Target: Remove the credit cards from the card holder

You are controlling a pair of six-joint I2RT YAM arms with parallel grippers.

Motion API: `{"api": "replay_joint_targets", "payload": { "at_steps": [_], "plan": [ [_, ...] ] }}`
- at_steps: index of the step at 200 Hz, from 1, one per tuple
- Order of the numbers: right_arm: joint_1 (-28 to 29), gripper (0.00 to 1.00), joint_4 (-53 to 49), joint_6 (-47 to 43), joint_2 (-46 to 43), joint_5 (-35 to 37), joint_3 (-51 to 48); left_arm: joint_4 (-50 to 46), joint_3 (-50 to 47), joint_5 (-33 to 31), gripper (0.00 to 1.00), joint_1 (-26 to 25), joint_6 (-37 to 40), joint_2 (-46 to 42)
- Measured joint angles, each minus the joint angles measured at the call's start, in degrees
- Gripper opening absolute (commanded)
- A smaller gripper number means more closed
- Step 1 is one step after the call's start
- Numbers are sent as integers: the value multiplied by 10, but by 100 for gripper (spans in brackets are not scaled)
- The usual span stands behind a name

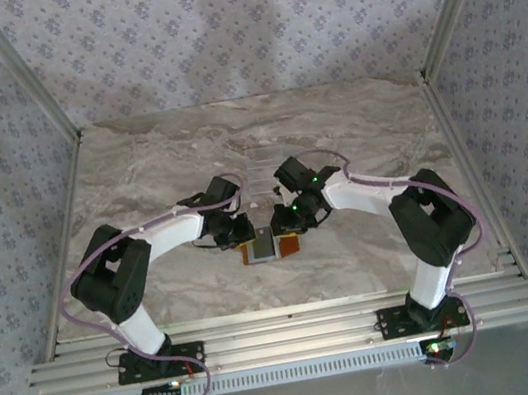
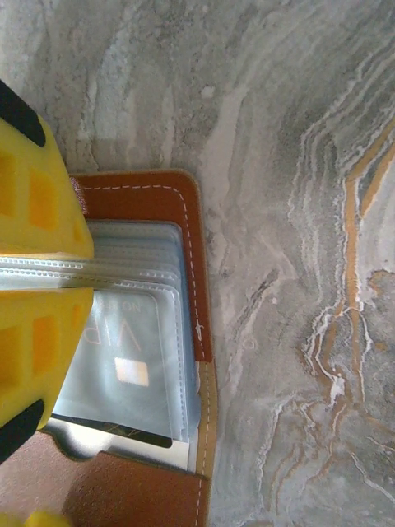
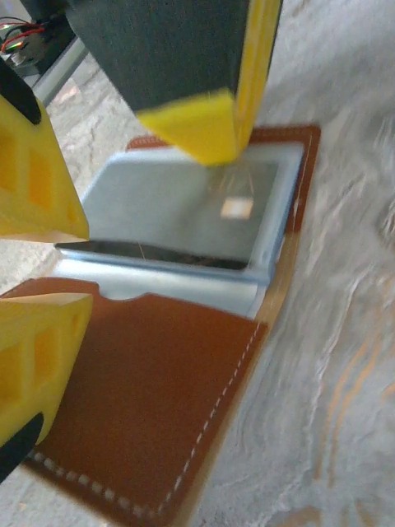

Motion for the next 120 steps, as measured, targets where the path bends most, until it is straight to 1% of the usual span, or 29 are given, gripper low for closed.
{"api": "replay_joint_targets", "payload": {
  "at_steps": [37, 120],
  "plan": [
    [-20, 24, 51, 14, 29, -31, -38, 1, 0, 2, 16, 0, -2, 0],
    [-26, 26, 66, 16, 25, -37, -42, 13, -7, 5, 16, 0, -1, -4]
  ]
}}
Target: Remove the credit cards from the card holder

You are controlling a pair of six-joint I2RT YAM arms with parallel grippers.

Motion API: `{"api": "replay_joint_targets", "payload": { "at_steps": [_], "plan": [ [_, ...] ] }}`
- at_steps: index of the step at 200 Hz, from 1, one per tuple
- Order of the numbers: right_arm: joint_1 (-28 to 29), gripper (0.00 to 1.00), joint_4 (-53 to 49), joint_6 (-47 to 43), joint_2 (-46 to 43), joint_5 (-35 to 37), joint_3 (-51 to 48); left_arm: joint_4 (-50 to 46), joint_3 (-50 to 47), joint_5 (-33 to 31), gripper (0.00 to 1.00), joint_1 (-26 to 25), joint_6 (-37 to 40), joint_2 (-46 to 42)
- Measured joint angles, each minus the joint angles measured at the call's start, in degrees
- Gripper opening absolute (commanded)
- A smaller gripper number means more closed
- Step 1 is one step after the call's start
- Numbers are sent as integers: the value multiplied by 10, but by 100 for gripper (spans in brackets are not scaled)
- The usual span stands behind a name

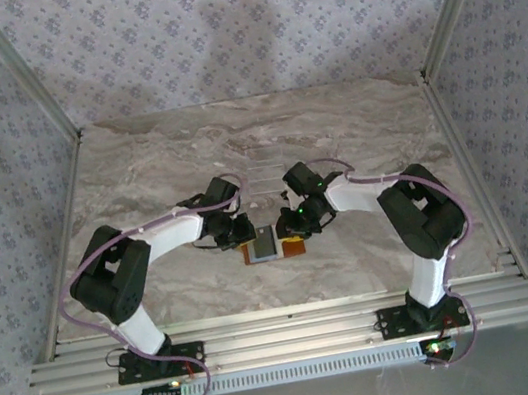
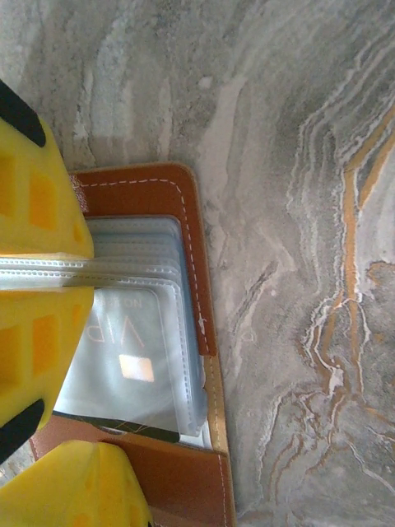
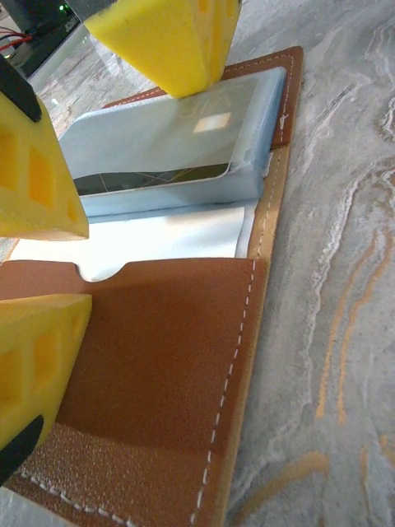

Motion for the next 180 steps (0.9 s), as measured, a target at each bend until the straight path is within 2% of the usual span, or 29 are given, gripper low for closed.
{"api": "replay_joint_targets", "payload": {
  "at_steps": [180],
  "plan": [
    [-19, 21, 122, 43, 25, -78, -25, 0, 0, 0, 13, 0, 1, 1]
  ]
}}
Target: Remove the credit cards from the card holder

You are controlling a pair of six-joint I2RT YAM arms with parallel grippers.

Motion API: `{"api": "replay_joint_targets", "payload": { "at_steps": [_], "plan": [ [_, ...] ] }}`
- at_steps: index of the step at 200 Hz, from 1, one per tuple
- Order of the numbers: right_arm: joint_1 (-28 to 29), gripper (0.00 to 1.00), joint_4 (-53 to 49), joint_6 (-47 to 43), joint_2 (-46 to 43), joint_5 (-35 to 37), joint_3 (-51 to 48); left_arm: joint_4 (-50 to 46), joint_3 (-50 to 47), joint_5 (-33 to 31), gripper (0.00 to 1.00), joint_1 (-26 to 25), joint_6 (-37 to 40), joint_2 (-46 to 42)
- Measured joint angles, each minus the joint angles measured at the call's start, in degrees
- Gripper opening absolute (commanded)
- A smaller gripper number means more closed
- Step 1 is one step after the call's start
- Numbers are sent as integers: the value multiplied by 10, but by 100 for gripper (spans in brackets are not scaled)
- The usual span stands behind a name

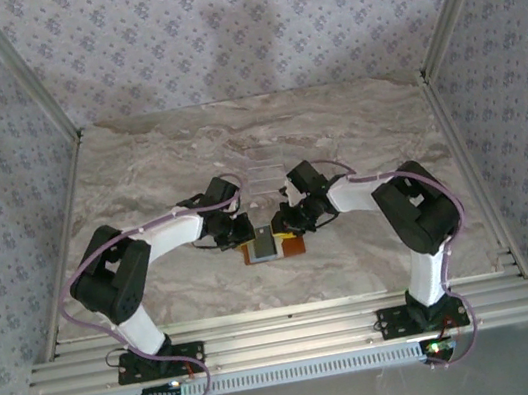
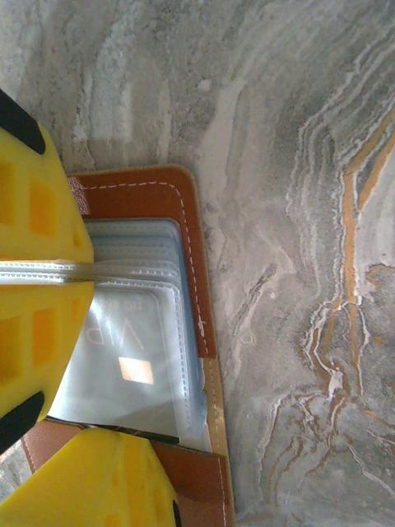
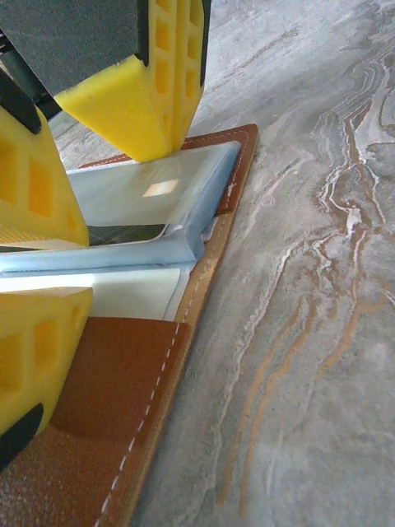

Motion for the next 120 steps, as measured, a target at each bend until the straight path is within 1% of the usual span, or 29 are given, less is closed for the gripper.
{"api": "replay_joint_targets", "payload": {
  "at_steps": [81, 120],
  "plan": [
    [-3, 23, 10, 2, 7, -13, -2, 0, 0, 0, 13, 0, 1, 0],
    [-2, 22, 7, 2, 10, -14, 2, 0, 0, 0, 13, 0, 1, 1]
  ]
}}
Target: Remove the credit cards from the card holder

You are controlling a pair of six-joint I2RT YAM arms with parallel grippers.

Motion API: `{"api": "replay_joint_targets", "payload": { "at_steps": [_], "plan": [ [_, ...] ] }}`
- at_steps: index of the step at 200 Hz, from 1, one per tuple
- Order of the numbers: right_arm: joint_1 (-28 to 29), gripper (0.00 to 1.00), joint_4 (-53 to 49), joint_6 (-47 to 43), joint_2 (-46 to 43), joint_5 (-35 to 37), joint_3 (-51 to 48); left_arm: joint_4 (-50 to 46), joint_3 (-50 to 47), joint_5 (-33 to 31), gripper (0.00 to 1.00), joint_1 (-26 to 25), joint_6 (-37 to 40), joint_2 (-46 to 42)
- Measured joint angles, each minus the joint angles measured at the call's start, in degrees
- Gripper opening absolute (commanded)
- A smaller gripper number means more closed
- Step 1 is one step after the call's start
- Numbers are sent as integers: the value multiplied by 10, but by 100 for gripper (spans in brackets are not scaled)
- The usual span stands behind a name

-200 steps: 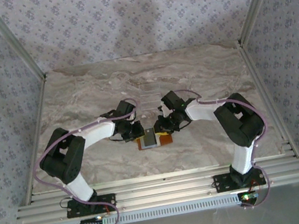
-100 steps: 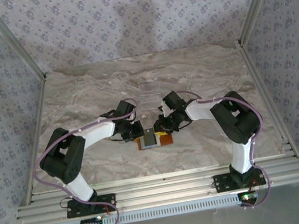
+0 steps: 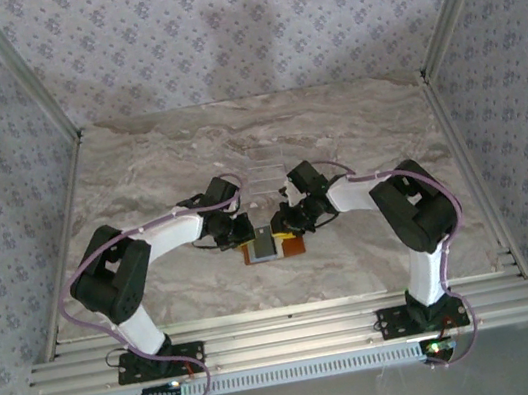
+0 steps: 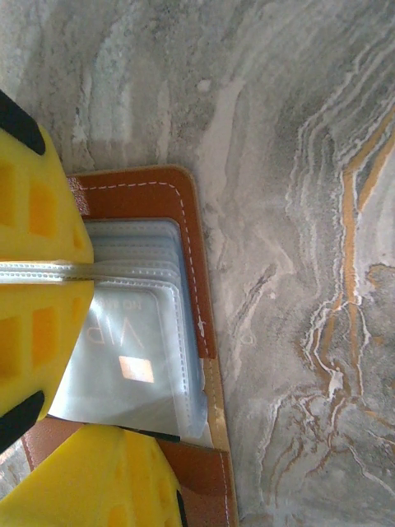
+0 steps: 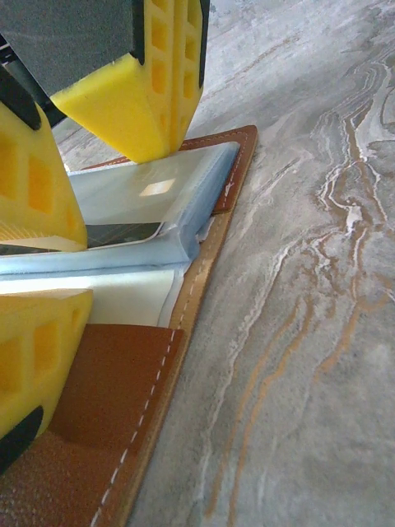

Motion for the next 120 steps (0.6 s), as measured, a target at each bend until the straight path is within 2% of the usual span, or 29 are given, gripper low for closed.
{"api": "replay_joint_targets", "payload": {
  "at_steps": [26, 120],
  "plan": [
    [1, 20, 1, 0, 1, 0, 1, 0, 0, 0, 13, 0, 0, 0],
    [16, 22, 3, -10, -6, 24, -1, 0, 0, 0, 13, 0, 0, 0]
  ]
}}
